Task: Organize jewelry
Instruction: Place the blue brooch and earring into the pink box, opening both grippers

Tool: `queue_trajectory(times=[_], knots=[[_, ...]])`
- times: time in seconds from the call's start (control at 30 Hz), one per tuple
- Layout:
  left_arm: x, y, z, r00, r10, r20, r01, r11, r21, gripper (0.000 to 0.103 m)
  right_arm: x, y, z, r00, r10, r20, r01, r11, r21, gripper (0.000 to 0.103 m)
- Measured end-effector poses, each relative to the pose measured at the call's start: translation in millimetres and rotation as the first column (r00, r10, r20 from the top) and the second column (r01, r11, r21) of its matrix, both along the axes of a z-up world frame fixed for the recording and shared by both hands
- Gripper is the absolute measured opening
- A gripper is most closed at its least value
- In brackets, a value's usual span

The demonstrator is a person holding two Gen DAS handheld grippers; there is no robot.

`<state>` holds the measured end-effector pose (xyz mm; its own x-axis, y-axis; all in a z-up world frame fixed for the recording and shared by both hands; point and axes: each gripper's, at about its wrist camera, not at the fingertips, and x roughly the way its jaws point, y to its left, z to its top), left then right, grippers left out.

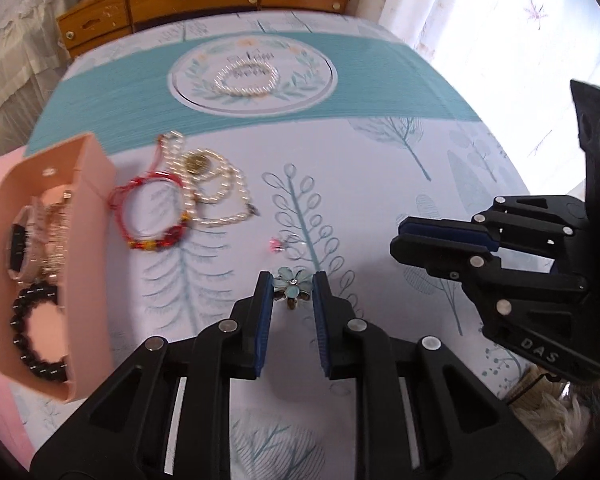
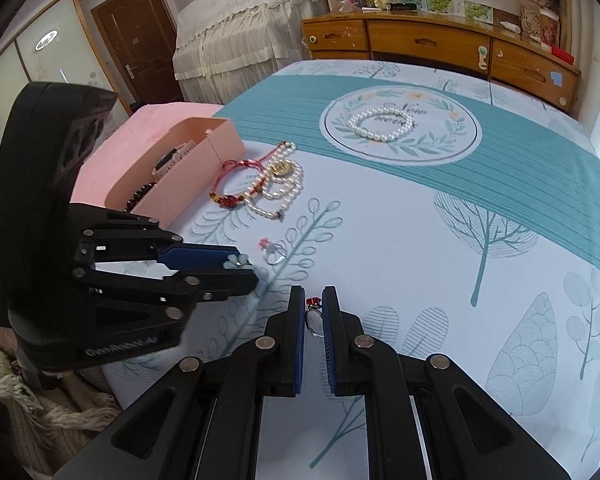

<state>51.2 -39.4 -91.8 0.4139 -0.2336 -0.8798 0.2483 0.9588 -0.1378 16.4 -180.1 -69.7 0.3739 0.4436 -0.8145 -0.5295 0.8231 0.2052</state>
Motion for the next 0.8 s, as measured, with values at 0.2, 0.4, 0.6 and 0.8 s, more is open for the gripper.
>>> queue_trajectory(times=[0.2, 0.4, 0.6, 0.8], knots=[[-20.3, 35.6, 35.0, 0.994, 0.072, 0.088, -0.073, 0.997, 0.000, 0.017, -10.8, 22.0, 19.0, 0.998, 0.051, 0.033, -0.052, 0.998, 0.018, 0.009], [-39.5, 78.2, 53.4, 0.977, 0.178, 0.121, -0.179, 0.984, -0.003, 0.017, -22.8, 66.2, 39.0, 0.986, 0.153, 0.071, -0.155, 0.988, 0.020, 0.009], [-48.4, 132.0, 57.7, 0.943, 0.307, 0.128, -0.310, 0.951, 0.000, 0.017, -19.2, 117.5, 54.8, 0.972, 0.223, 0.078, -0.228, 0.972, 0.061, 0.009], [-43.5, 174.4, 46.6, 0.905, 0.415, 0.090, -0.415, 0.910, -0.015, 0.017, 9.3, 172.2, 60.9, 0.974, 0.226, 0.003, -0.224, 0.963, 0.147, 0.009]])
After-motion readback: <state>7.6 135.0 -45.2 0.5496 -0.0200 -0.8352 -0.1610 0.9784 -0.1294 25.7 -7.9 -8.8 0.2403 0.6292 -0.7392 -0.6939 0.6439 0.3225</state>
